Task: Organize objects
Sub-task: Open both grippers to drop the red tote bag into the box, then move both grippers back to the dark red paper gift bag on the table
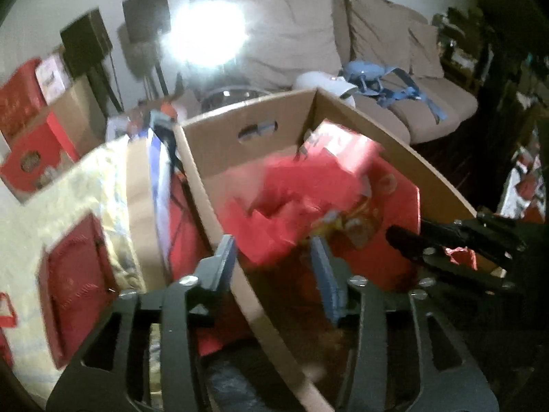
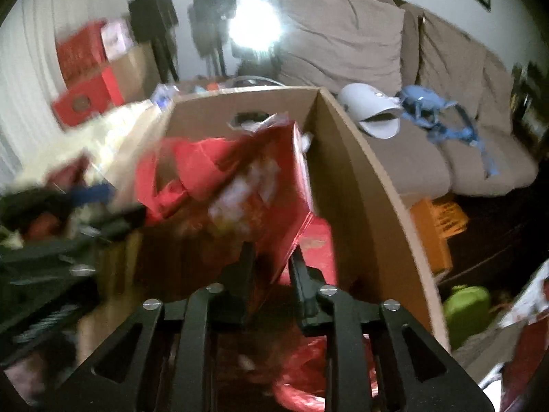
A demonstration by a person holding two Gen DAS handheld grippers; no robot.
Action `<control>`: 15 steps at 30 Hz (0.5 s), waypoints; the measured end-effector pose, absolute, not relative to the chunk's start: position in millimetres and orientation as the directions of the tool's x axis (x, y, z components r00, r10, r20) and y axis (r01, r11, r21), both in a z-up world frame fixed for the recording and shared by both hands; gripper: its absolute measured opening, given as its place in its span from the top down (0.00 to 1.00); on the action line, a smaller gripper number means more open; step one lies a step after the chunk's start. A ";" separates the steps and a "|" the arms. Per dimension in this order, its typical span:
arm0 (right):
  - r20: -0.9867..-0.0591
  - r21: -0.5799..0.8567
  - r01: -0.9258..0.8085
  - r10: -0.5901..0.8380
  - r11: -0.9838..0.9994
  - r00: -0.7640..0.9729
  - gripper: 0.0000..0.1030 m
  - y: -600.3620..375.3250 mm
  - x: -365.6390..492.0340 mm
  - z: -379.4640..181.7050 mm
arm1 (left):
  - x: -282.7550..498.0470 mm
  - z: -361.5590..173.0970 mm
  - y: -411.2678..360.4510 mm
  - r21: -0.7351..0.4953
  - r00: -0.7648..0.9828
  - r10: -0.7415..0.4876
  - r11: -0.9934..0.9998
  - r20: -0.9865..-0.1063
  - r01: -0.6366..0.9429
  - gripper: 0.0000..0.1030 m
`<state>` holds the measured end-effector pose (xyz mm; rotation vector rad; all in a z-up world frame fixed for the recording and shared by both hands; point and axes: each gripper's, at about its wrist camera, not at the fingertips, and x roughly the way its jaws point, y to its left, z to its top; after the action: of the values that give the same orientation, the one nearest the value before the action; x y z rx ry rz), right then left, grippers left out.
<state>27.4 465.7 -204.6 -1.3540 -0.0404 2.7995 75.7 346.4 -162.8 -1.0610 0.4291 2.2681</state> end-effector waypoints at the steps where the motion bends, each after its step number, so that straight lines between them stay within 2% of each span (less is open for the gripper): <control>1: -0.786 -0.053 -0.010 0.048 -0.999 -0.616 0.77 462.9 26.7 -206.7 | 76.6 -159.3 346.5 0.045 -0.514 0.377 -0.772 -0.771 -0.634 0.50; 5: -0.787 -0.059 0.013 0.039 -0.998 -0.615 0.77 455.3 26.1 -209.1 | 77.1 -149.3 341.4 0.032 -0.521 0.394 -0.774 -0.757 -0.633 0.46; 7: -0.772 -0.061 0.014 0.039 -0.998 -0.634 0.68 454.6 27.9 -204.4 | 76.2 -146.7 338.6 0.026 -0.521 0.396 -0.777 -0.756 -0.629 0.46; 9: -0.754 -0.067 0.002 0.049 -0.998 -0.655 0.55 456.2 28.9 -200.8 | 73.8 -144.5 337.1 0.017 -0.515 0.399 -0.778 -0.759 -0.627 0.45; 11: -0.729 -0.070 -0.023 0.067 -0.997 -0.681 0.55 457.9 31.4 -194.0 | 70.6 -140.7 334.9 0.009 -0.519 0.401 -0.785 -0.754 -0.620 0.41; 15: -0.690 -0.054 -0.080 0.096 -0.995 -0.718 0.52 466.4 36.0 -183.8 | 71.4 -135.6 332.0 0.008 -0.530 0.405 -0.789 -0.745 -0.614 0.41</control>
<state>36.0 466.4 -183.8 -1.1366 -0.0315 2.8266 71.4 332.0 -135.6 -1.0234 0.3615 2.2994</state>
